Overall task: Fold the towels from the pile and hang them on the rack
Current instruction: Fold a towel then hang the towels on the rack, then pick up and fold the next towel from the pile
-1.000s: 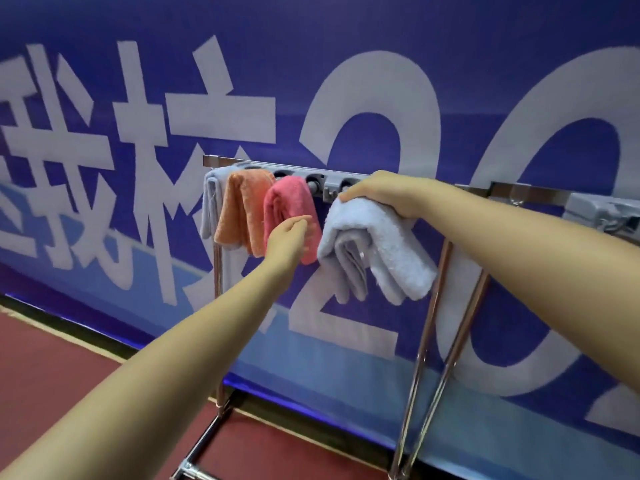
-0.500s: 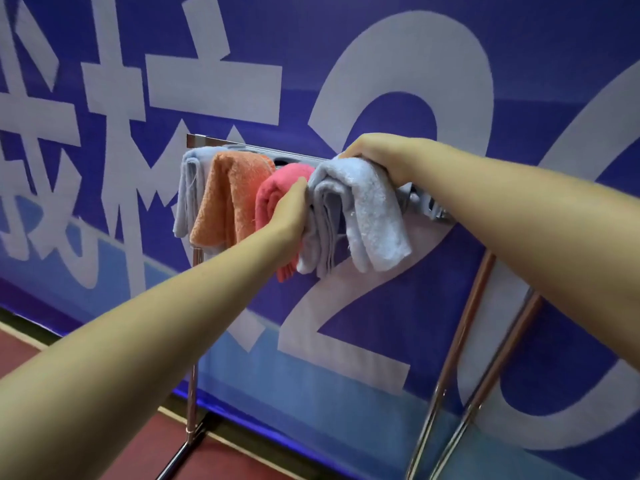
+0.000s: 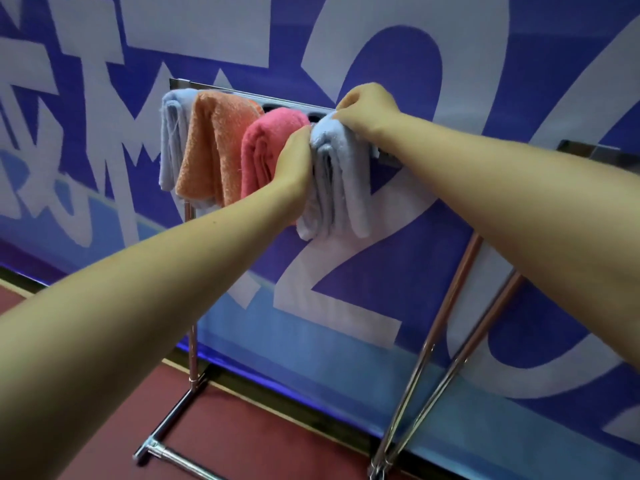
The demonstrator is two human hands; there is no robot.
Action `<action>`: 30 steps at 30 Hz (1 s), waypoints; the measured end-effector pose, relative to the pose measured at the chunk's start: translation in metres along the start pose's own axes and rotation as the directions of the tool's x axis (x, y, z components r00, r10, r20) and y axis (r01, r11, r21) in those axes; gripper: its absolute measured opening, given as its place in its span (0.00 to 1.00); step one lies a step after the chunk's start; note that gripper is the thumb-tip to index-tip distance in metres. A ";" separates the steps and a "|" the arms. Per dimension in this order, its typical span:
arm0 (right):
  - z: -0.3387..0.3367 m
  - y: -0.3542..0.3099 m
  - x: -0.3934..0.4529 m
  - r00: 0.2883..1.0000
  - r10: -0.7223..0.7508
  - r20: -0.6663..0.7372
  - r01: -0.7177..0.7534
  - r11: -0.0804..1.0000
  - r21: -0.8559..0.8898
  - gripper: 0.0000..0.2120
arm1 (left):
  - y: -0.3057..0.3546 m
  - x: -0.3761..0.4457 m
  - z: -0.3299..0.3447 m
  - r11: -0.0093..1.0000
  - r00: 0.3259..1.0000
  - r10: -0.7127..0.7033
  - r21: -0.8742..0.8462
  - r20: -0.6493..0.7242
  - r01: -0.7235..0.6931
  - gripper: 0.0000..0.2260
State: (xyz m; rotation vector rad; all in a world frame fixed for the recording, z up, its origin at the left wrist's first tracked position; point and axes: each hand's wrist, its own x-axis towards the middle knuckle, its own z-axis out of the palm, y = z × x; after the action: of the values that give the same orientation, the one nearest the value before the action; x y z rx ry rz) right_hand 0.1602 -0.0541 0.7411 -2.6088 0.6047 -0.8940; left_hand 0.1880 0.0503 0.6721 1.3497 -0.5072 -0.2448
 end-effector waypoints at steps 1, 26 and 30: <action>-0.001 -0.001 -0.001 1.000 0.000 -0.002 0.000 1.000 -0.031 0.09 | -0.002 -0.001 -0.001 0.998 0.999 -0.045 -0.044 -0.016 0.044 0.17; 0.049 0.039 -0.131 0.982 0.182 0.044 -0.169 0.760 0.628 0.19 | -0.049 -0.065 -0.024 0.985 0.984 0.104 0.149 -0.145 -0.082 0.12; 0.099 0.075 -0.232 0.936 0.328 0.130 -0.336 0.718 0.610 0.16 | -0.124 -0.130 -0.034 0.953 0.983 -0.088 0.273 -0.159 0.129 0.11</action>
State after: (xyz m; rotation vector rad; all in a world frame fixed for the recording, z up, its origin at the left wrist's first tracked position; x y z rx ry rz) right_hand 0.0362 0.0090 0.5180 -1.8272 0.6155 -0.7847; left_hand 0.1068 0.1120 0.5203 1.6642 -0.3540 -0.1665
